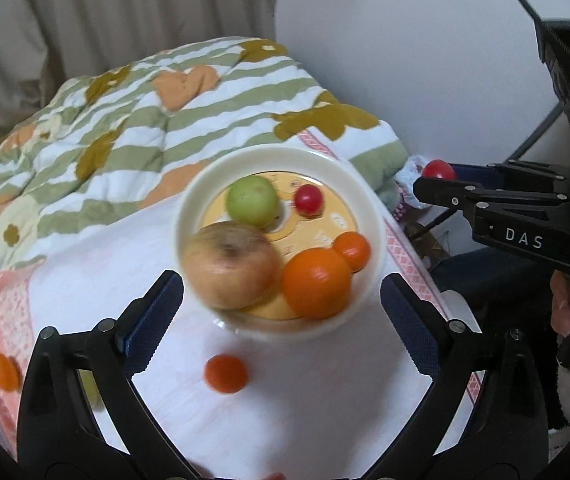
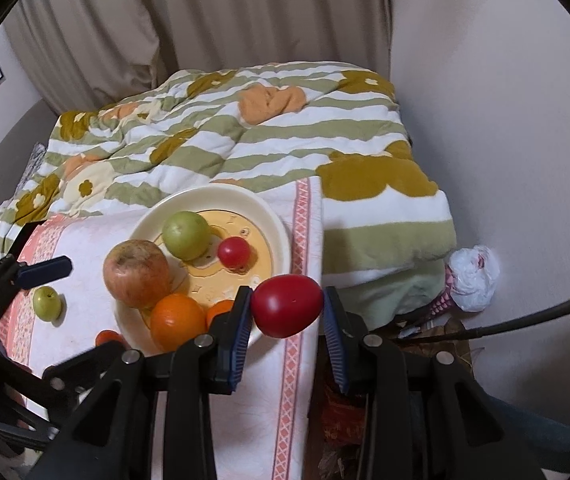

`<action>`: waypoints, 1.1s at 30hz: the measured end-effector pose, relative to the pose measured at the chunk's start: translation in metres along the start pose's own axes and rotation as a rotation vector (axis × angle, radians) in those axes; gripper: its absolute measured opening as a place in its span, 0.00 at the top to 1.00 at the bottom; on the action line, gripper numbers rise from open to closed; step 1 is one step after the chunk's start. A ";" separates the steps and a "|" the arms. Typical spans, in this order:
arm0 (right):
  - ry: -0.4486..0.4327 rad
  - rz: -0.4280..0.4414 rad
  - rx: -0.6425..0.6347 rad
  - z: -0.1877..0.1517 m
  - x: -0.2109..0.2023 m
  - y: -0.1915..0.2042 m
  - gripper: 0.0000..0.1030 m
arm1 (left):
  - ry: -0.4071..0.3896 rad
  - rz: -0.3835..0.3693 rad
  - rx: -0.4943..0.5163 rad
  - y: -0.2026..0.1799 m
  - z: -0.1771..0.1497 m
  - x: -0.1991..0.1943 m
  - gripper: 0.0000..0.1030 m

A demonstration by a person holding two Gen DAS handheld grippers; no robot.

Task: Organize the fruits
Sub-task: 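Carry the orange into the bowl and open the left tool while the right tool carries the tomato there, then release the red tomato into the bowl with the right tool, withdraw both tools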

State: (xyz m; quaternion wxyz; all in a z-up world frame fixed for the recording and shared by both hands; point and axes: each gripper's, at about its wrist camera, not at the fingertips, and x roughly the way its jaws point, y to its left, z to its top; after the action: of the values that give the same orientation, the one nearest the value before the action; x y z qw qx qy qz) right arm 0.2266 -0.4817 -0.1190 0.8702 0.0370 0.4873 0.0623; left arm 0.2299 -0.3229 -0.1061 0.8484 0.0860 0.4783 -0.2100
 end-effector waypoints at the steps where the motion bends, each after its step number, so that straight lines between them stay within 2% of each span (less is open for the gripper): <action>1: 0.002 0.006 -0.007 0.001 0.001 0.002 0.69 | 0.004 0.003 -0.016 0.005 -0.001 -0.002 0.00; 10: 0.027 0.074 -0.072 0.010 0.030 0.023 0.69 | 0.013 0.055 -0.137 0.040 -0.020 -0.022 0.00; 14: 0.024 0.069 -0.133 0.010 0.046 0.031 0.69 | 0.025 0.070 -0.183 0.050 -0.032 -0.023 0.00; 23: 0.027 0.088 -0.150 0.008 0.067 0.034 0.69 | 0.043 0.107 -0.249 0.064 -0.052 -0.023 0.00; 24: 0.022 0.091 -0.152 0.007 0.067 0.035 0.61 | 0.046 0.112 -0.256 0.065 -0.054 -0.024 0.00; 25: 0.014 0.091 -0.153 0.006 0.066 0.035 0.43 | 0.047 0.115 -0.261 0.066 -0.056 -0.025 0.00; 26: 0.000 0.089 -0.155 0.006 0.064 0.035 0.33 | 0.048 0.118 -0.265 0.067 -0.058 -0.026 0.00; 27: -0.013 0.088 -0.155 0.005 0.062 0.035 0.18 | 0.048 0.122 -0.268 0.068 -0.060 -0.027 0.00; 33: -0.063 0.074 -0.178 0.000 0.051 0.039 0.13 | 0.054 0.151 -0.293 0.073 -0.072 -0.037 0.00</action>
State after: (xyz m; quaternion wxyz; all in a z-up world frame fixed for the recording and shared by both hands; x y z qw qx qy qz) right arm 0.2498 -0.4362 -0.1574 0.8822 -0.0204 0.4503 0.1363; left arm 0.1899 -0.2226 -0.1169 0.8521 0.0029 0.5185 -0.0712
